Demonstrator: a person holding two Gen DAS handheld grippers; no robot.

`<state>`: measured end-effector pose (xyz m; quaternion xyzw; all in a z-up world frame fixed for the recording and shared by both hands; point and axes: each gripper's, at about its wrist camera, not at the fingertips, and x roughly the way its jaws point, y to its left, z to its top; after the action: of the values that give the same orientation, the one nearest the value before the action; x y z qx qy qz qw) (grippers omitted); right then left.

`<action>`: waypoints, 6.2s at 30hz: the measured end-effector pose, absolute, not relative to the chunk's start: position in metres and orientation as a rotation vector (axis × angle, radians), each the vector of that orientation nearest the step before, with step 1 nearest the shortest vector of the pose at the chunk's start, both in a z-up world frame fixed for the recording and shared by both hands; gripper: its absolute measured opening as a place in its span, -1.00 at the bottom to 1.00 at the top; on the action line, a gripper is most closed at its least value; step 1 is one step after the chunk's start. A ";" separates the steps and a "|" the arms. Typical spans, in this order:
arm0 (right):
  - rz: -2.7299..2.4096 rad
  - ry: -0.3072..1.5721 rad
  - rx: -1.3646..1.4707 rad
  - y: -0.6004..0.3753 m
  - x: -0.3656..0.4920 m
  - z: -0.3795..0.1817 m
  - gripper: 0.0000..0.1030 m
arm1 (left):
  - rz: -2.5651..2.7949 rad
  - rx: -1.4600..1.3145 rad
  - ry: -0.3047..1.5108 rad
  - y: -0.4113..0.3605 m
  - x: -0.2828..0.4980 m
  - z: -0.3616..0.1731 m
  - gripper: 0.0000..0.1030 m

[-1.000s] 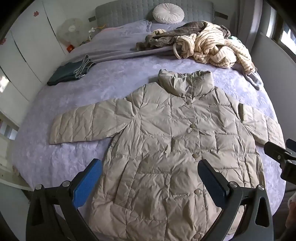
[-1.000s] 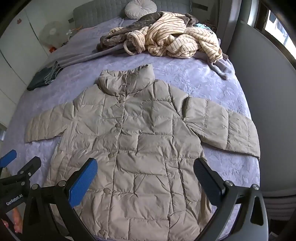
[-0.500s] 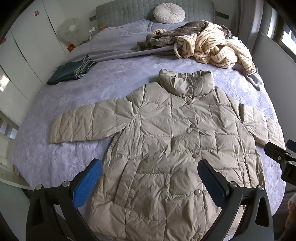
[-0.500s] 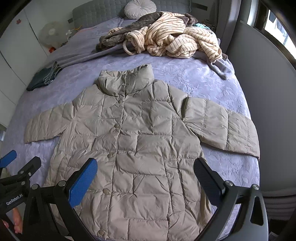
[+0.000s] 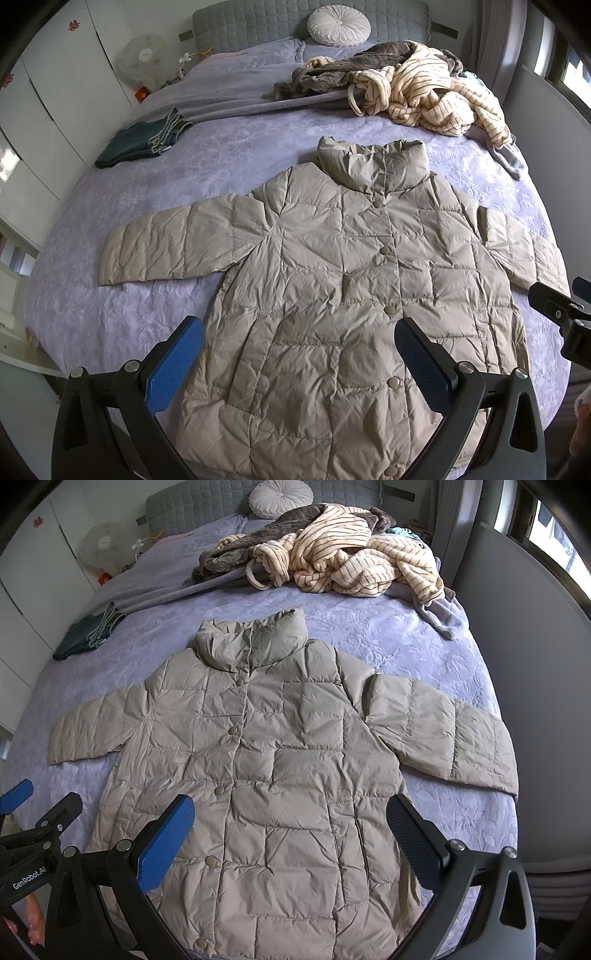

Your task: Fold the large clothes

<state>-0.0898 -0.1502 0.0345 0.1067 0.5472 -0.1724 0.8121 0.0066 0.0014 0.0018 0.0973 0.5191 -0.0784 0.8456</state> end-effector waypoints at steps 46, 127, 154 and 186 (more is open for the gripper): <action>-0.369 1.169 0.226 -0.150 -0.089 0.034 1.00 | -0.165 0.206 1.099 0.001 0.008 0.002 1.00; -0.287 1.173 0.412 -0.141 -0.076 0.014 1.00 | -0.216 -0.044 1.227 0.081 0.055 -0.042 1.00; -0.084 1.266 0.641 -0.017 0.054 -0.159 1.00 | -0.032 -0.648 1.144 0.338 0.253 -0.234 1.00; 0.104 1.204 0.870 -0.023 0.106 -0.207 -0.87 | -0.695 0.069 0.864 0.036 0.201 -0.079 -0.79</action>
<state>0.1058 -0.0234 -0.2071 0.3959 0.5478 0.0475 0.7355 0.2011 0.0356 -0.0785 0.0330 0.4100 -0.3299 0.8497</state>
